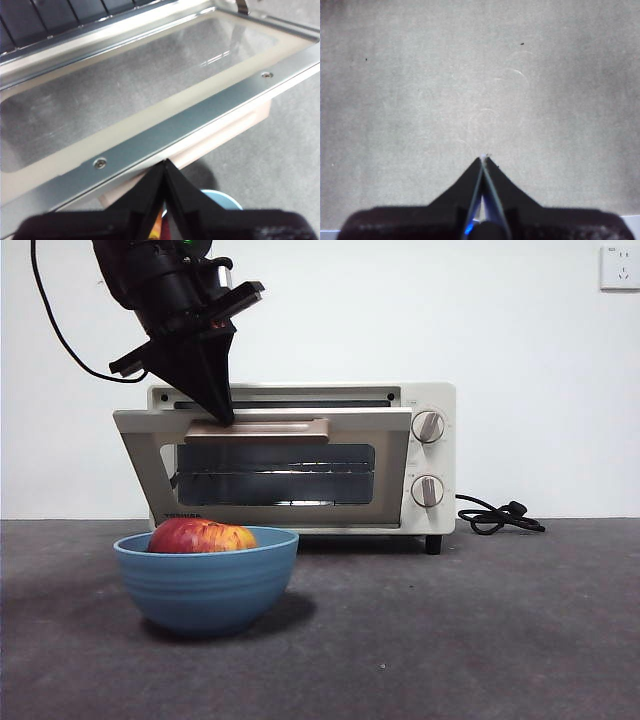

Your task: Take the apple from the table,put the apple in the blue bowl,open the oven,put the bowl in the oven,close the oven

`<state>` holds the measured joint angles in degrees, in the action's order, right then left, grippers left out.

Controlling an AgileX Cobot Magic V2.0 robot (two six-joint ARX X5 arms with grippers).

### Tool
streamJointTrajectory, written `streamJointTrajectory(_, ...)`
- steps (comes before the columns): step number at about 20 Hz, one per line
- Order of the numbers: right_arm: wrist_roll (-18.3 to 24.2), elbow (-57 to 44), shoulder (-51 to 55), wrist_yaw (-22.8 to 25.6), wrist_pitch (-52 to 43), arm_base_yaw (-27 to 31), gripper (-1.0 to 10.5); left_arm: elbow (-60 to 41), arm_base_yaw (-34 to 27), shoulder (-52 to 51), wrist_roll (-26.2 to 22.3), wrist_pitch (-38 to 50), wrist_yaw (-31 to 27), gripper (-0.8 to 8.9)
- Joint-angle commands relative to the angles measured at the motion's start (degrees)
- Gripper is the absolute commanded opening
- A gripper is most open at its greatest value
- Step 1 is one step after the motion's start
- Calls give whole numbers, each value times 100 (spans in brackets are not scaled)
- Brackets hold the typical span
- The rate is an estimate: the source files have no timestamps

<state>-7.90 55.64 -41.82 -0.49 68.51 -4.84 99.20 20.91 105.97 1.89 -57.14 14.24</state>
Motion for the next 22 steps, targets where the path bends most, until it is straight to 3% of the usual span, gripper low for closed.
streamJointTrajectory(1, 59, -57, 11, -20, -37, 4, -12, -186, 11, 142, -61, 251, -264, -6)
streamJointTrajectory(11, 201, -57, 9, -20, -98, 4, -12, -2555, 118, -1233, 483, 2059, -354, -6)
streamJointTrajectory(22, 210, -57, 9, -20, -66, 4, -12, -3475, 398, -1364, 841, 2739, -356, -6)
